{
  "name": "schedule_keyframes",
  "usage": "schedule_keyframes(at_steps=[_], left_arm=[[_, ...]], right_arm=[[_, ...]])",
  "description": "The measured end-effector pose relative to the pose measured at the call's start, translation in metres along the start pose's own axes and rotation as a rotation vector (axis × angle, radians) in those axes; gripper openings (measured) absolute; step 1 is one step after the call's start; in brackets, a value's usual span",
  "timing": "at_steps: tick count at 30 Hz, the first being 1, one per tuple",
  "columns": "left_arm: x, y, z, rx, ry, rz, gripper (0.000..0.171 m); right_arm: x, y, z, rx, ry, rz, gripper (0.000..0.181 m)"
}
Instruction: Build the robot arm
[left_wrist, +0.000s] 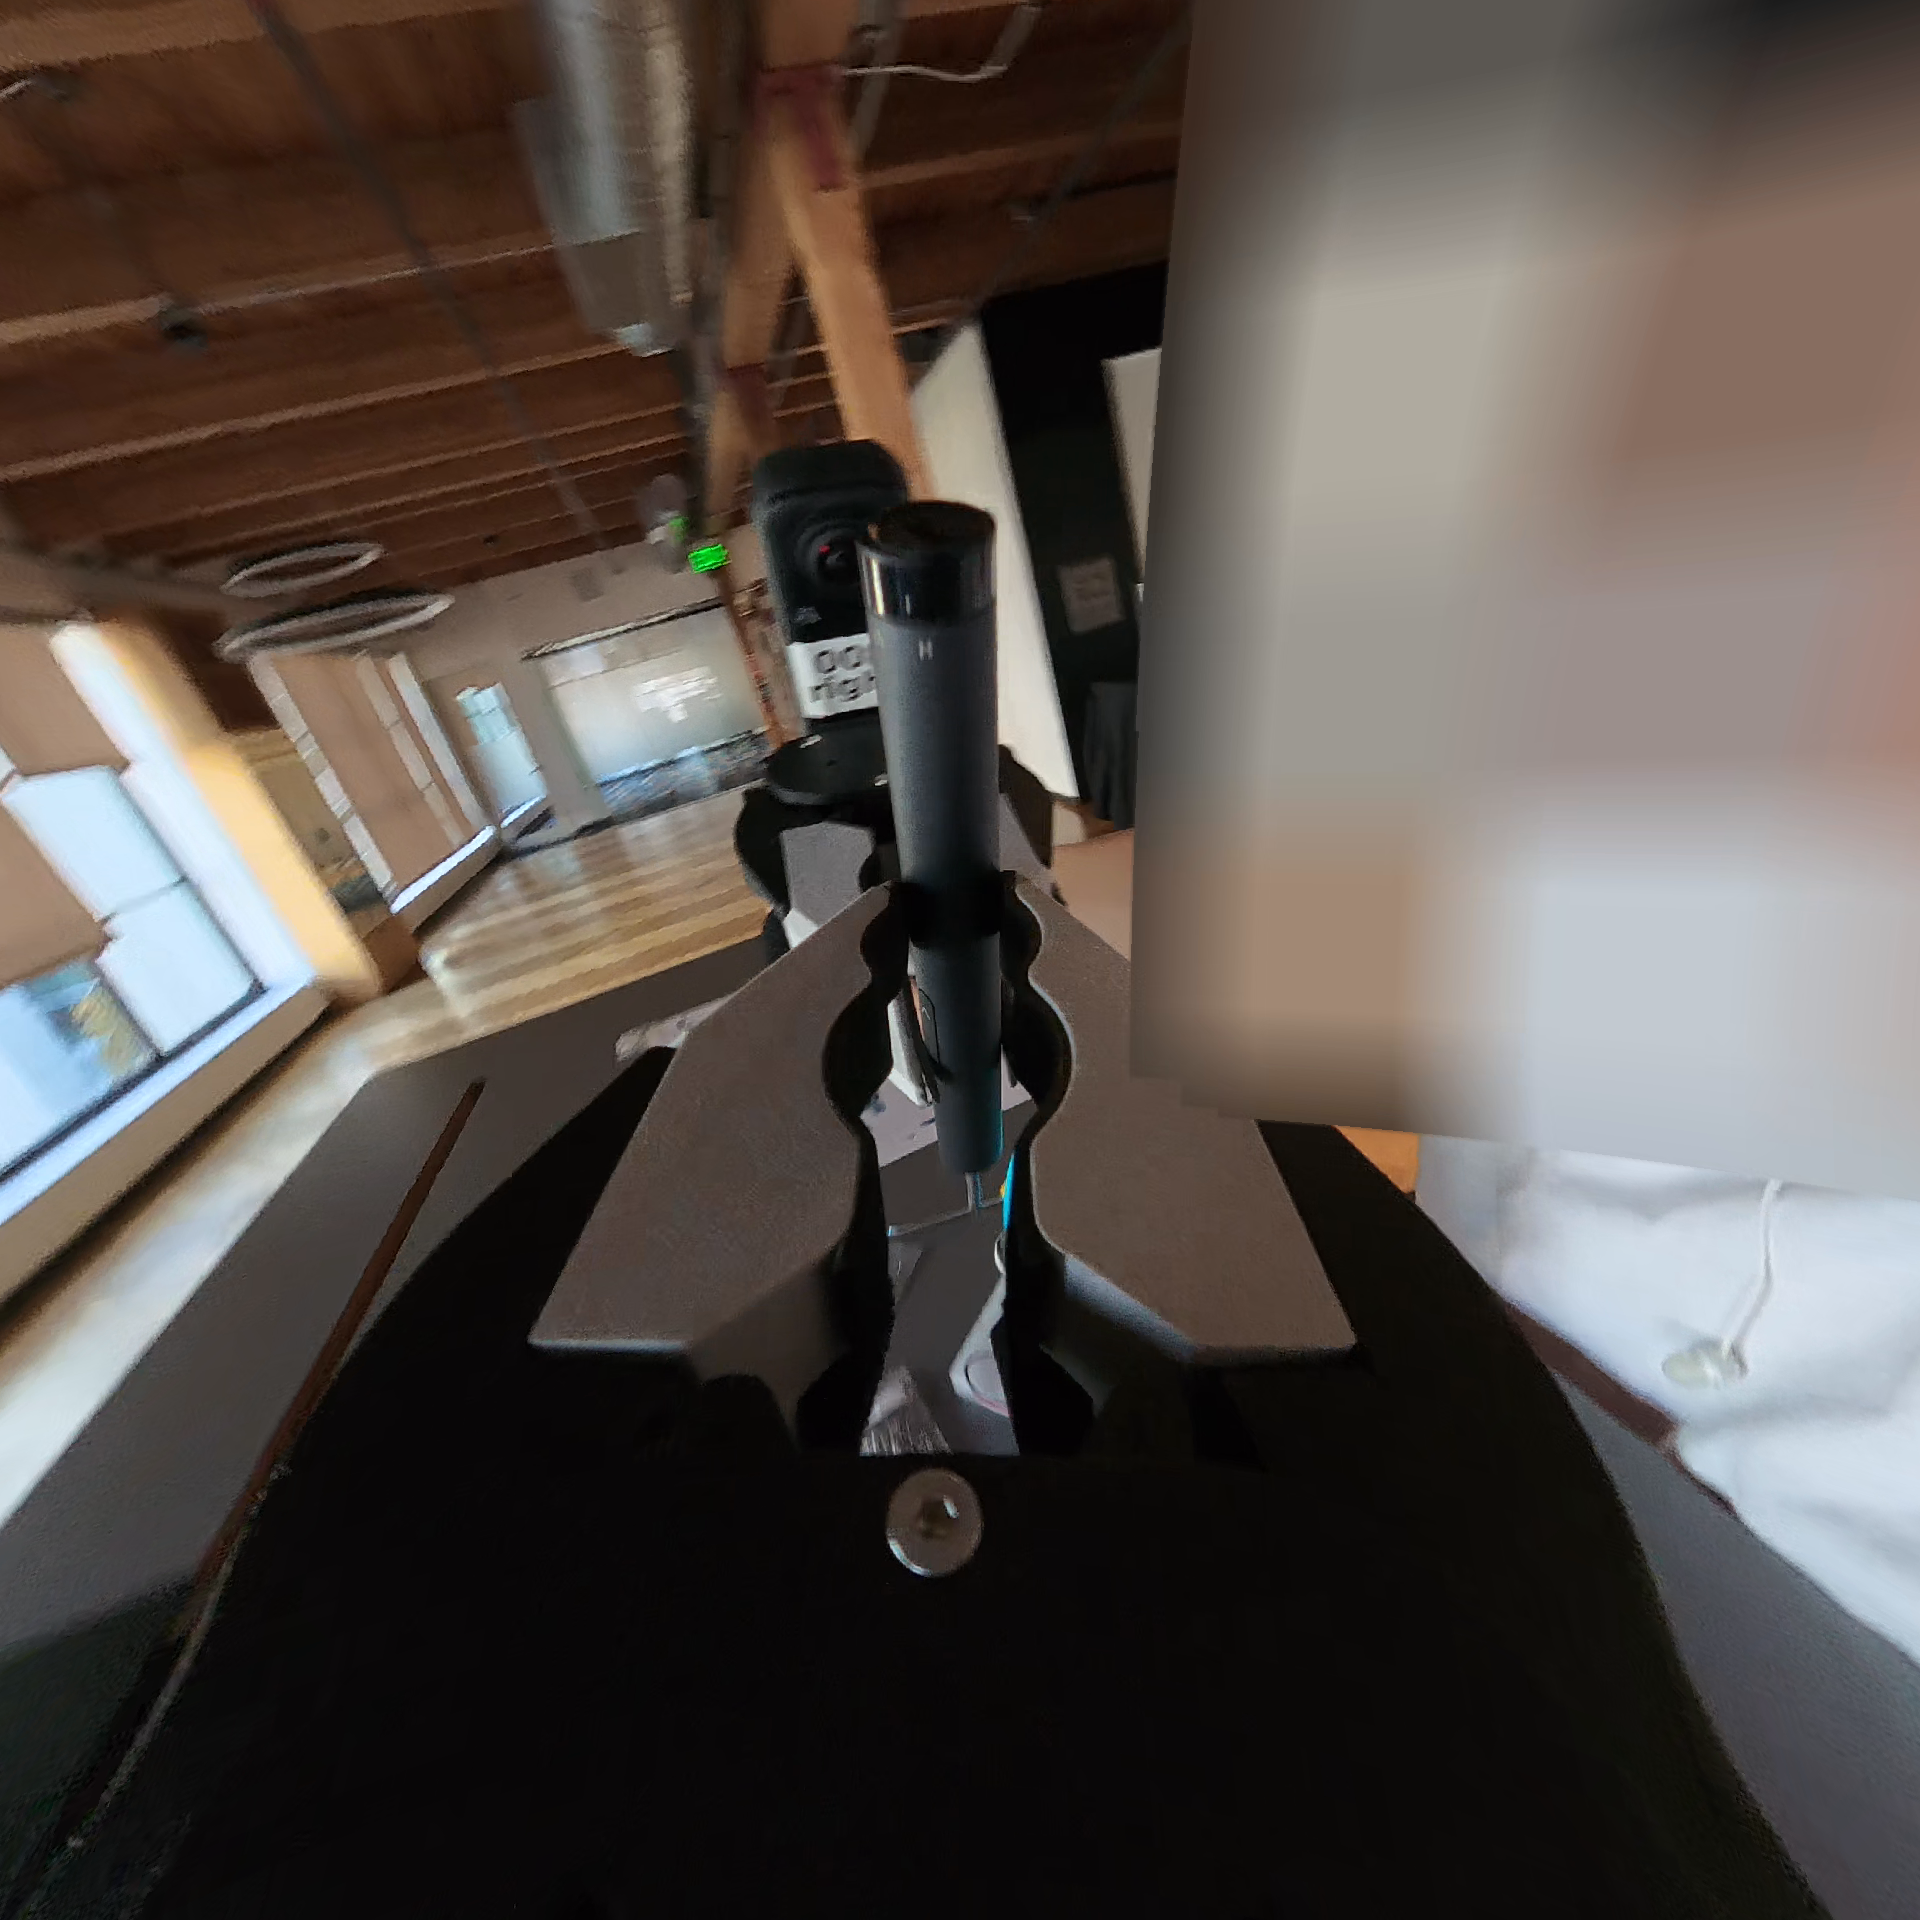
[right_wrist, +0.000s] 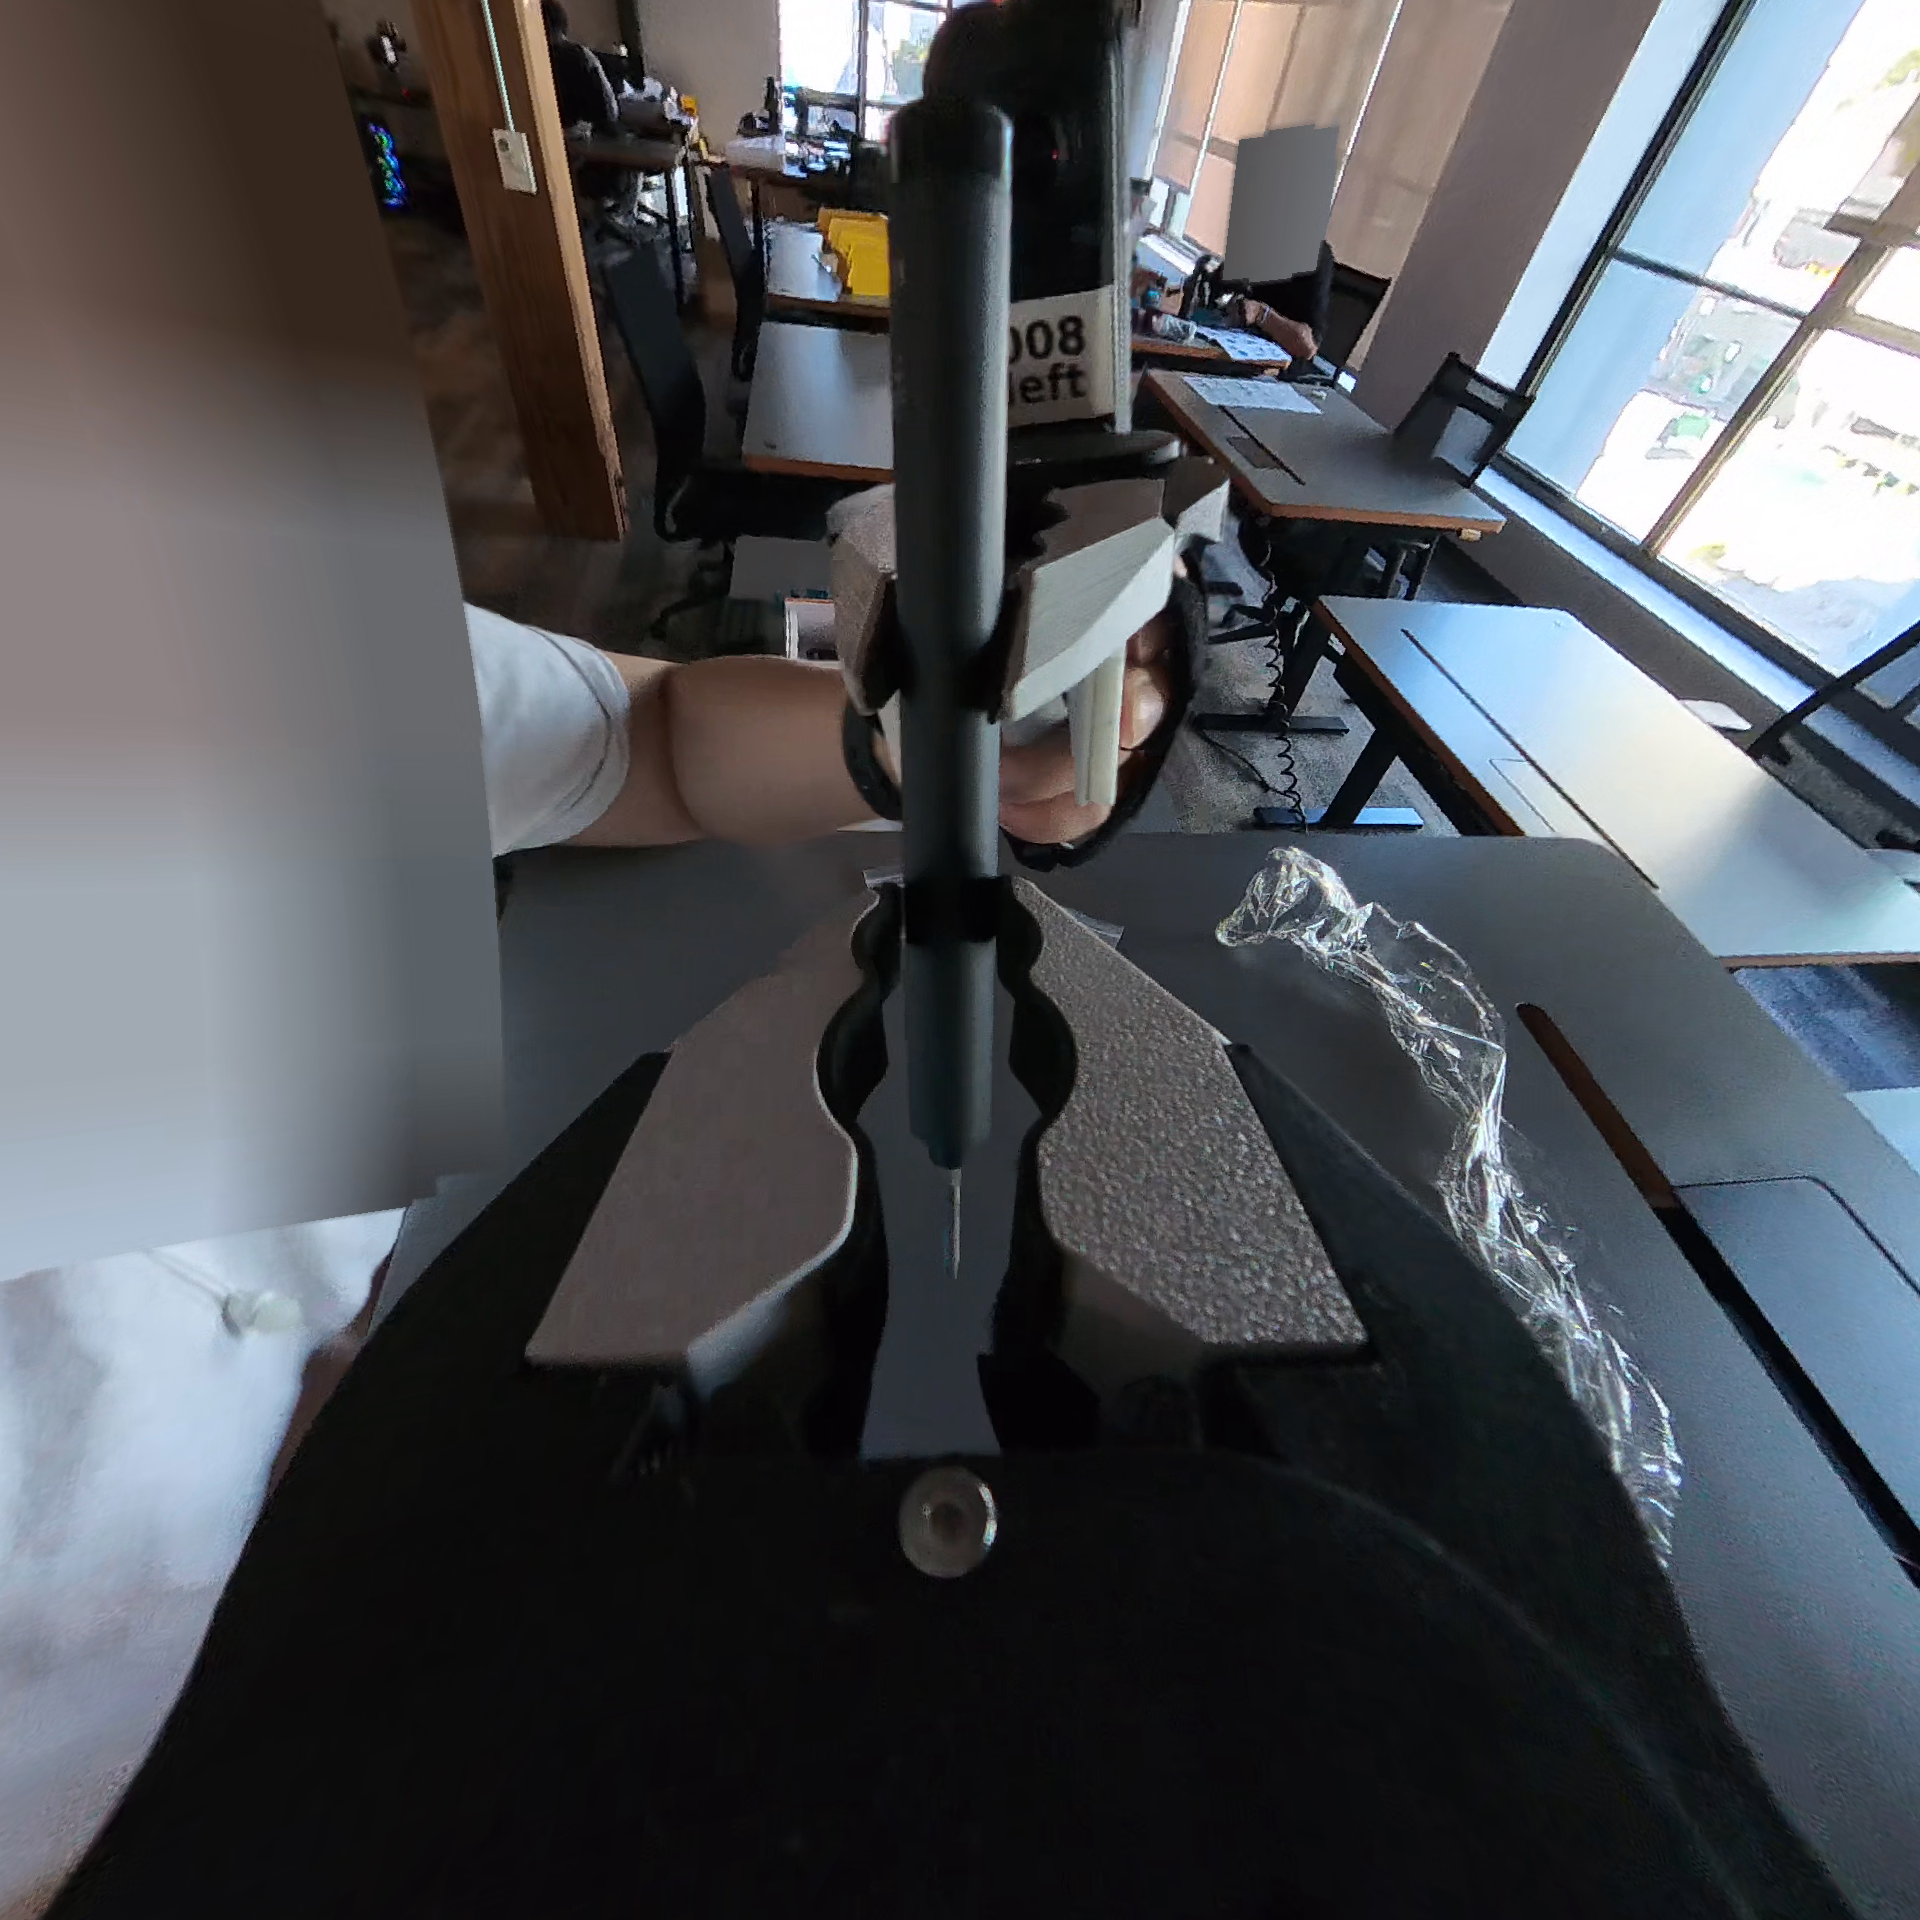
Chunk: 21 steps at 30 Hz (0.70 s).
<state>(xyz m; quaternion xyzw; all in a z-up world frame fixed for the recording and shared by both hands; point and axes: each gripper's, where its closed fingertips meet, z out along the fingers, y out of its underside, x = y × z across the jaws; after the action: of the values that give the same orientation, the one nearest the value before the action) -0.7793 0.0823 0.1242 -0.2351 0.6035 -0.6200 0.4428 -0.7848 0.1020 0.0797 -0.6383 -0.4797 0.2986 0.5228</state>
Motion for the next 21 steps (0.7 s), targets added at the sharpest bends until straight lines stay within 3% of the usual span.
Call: schedule_keyframes(at_steps=[5,10,12,15,21], left_arm=[[-0.016,0.026,-0.044,-0.083,-0.196,-0.109,0.014],[-0.022,0.054,-0.072,-0.192,-0.285,-0.167,0.015],[-0.021,0.074,-0.071,-0.292,-0.278,-0.172,0.015],[-0.014,0.098,-0.068,-0.406,-0.234,-0.165,0.015],[0.001,0.115,-0.051,-0.609,-0.11,0.012,0.015]], right_arm=[[0.007,0.013,0.022,-0.068,0.01,0.069,0.043],[0.004,0.0,0.054,-0.062,0.081,-0.003,0.065],[0.004,-0.016,0.063,-0.038,0.137,-0.038,0.066],[0.013,-0.013,0.065,-0.121,0.23,-0.028,0.06],[0.014,-0.005,0.045,-0.19,0.355,-0.017,0.052]])
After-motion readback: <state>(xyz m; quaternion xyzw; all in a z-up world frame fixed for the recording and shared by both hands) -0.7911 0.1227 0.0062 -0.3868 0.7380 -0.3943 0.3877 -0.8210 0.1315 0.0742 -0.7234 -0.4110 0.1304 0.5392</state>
